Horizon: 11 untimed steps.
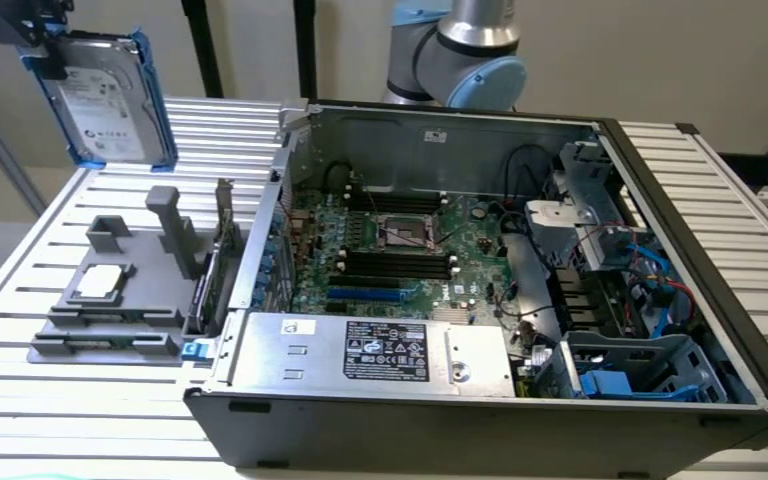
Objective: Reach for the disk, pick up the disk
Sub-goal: 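Pick up the disk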
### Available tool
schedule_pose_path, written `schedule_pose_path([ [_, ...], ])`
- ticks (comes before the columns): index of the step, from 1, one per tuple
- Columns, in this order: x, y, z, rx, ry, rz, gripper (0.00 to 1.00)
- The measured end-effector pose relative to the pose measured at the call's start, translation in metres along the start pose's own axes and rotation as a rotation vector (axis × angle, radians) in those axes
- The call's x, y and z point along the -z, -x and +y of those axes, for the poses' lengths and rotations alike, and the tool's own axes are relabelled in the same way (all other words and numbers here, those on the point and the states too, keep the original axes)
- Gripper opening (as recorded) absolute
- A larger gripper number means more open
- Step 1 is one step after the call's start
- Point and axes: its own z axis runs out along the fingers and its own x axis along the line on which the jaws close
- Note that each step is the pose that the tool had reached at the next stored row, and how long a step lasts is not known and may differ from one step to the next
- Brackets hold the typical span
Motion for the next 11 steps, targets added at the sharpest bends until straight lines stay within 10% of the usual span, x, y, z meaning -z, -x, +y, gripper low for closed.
schedule_pose_path([
  [11,0.0281,-0.007,-0.0495,0.000,-0.0010,-0.0287,0.33],
])
